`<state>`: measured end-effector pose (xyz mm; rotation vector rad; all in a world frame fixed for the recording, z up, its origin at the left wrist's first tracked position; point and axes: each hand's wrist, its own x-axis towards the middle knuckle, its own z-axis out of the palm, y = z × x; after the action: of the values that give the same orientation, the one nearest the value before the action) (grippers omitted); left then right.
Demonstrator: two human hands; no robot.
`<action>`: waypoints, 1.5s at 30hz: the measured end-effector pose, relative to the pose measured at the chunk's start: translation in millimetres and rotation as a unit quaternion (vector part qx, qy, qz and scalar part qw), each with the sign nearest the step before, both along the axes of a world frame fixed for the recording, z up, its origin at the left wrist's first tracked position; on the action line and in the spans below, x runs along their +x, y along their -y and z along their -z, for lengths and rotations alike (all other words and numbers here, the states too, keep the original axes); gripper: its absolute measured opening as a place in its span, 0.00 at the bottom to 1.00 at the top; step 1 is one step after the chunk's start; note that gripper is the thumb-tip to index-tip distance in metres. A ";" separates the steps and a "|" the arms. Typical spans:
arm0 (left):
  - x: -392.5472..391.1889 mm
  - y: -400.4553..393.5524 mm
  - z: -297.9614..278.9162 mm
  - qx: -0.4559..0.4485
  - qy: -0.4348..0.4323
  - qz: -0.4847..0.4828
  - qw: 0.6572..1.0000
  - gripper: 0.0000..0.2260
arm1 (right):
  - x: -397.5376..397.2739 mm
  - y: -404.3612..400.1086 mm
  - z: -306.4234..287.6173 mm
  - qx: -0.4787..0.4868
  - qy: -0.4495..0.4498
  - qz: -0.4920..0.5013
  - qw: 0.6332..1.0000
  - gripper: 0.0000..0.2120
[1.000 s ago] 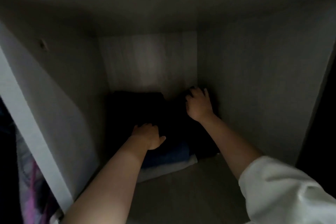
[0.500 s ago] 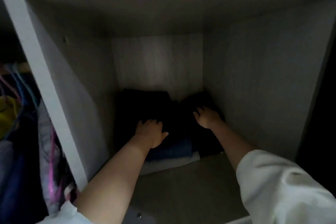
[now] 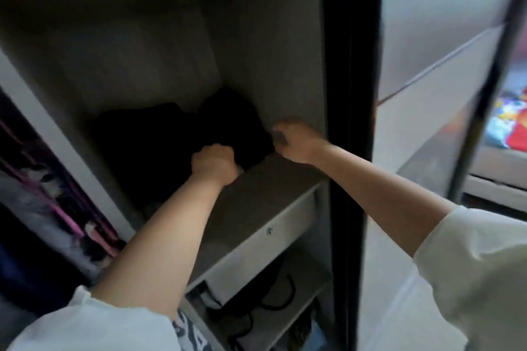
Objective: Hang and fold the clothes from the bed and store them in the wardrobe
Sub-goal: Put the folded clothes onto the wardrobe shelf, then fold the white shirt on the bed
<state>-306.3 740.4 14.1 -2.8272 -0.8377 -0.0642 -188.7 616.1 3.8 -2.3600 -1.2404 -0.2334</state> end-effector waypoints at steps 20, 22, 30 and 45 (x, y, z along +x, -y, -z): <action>144.2 420.9 79.3 -0.073 -0.076 0.406 0.908 0.13 | -7.9 477.7 70.8 -0.030 -0.082 0.388 0.918 0.13; 167.4 490.0 85.0 -0.098 -0.085 0.433 0.892 0.12 | -4.1 543.0 70.7 -0.036 -0.087 0.417 0.904 0.13; 238.7 717.5 98.2 -0.137 -0.105 0.540 0.823 0.09 | 11.6 776.7 85.9 -0.039 -0.098 0.534 0.839 0.10; 355.5 995.2 141.9 -0.082 -0.226 0.688 0.684 0.12 | 79.6 1022.7 177.4 -0.286 -0.259 0.663 0.642 0.43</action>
<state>49.2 -254.7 -127.8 -2.6413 1.4843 0.4855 -109.1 -406.6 -173.7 -3.0166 1.0115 0.4624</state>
